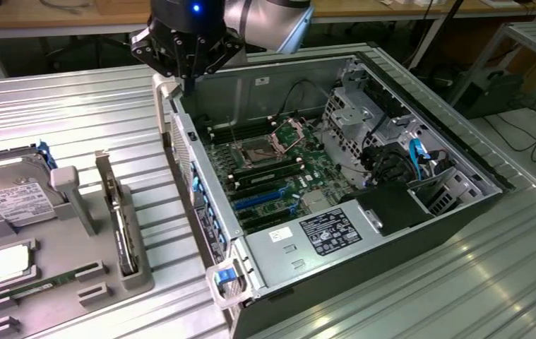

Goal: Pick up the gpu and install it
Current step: 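Reach for the gpu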

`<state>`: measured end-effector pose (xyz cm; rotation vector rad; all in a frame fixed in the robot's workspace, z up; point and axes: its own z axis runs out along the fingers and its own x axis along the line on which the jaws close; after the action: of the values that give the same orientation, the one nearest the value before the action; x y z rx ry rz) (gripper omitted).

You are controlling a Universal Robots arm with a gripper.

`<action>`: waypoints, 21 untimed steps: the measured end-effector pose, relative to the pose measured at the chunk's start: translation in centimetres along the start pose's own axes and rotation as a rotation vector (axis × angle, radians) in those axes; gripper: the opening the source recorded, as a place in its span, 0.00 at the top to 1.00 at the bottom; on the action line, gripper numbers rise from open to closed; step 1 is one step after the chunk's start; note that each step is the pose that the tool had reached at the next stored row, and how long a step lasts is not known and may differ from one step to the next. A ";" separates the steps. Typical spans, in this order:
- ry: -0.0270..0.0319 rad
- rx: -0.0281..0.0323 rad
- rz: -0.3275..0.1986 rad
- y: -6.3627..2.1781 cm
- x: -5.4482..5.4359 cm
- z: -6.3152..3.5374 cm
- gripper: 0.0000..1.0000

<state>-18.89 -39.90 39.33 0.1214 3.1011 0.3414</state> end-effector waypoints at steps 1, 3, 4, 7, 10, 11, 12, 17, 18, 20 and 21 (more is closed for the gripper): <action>0.0001 -0.0008 0.000 -0.01 0.1 0.00 0.89; 0.0002 -0.0023 0.000 -0.03 0.3 -0.01 0.89; 0.0002 -0.0031 0.000 -0.03 0.5 -0.01 0.89; 0.0005 -0.0059 0.000 -0.07 0.9 -0.03 0.89; 0.0006 -0.0085 0.000 -0.10 1.4 -0.04 0.89; 0.0007 -0.0092 0.000 -0.11 1.5 -0.04 0.89; 0.0008 -0.0100 0.000 -0.12 1.6 -0.05 0.89; 0.0010 -0.0139 0.000 -0.17 2.3 -0.07 0.89; 0.0011 -0.0146 0.000 -0.18 2.4 -0.07 0.89; 0.0014 -0.0180 0.000 -0.22 3.0 -0.08 0.89; 0.0014 -0.0193 0.001 -0.24 3.1 -0.09 0.89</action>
<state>-22.02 -39.90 39.33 0.1217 3.0984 0.3714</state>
